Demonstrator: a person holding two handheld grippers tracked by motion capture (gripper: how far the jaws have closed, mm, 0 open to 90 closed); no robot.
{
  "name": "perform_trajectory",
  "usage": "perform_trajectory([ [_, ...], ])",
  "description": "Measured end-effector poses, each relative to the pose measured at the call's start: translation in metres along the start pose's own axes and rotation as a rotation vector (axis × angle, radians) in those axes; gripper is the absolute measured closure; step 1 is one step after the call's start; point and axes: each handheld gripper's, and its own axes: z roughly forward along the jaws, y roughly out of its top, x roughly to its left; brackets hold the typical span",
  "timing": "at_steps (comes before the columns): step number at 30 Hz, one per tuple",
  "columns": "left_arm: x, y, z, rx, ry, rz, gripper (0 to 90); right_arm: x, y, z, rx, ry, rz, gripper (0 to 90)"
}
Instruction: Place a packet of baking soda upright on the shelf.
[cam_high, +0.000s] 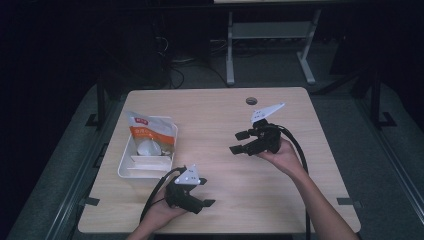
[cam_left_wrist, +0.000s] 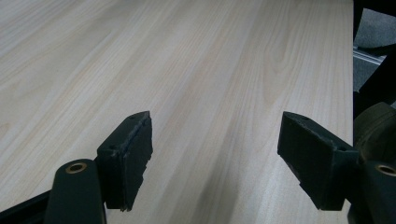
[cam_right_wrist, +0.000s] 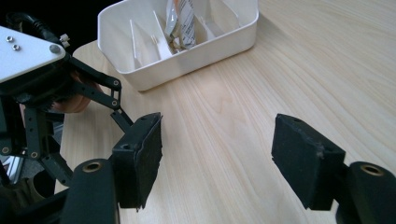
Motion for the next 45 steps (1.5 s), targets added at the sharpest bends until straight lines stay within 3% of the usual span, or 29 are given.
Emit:
perform_trajectory([
  [22,0.002,0.000,-0.001,-0.004,0.007,-0.009,25.3,0.001,-0.040,-0.029,-0.019,-0.022,0.049,30.6],
  [45,0.004,0.000,-0.002,-0.013,0.017,-0.017,25.3,0.002,-0.093,-0.055,-0.012,-0.066,0.136,30.3],
])
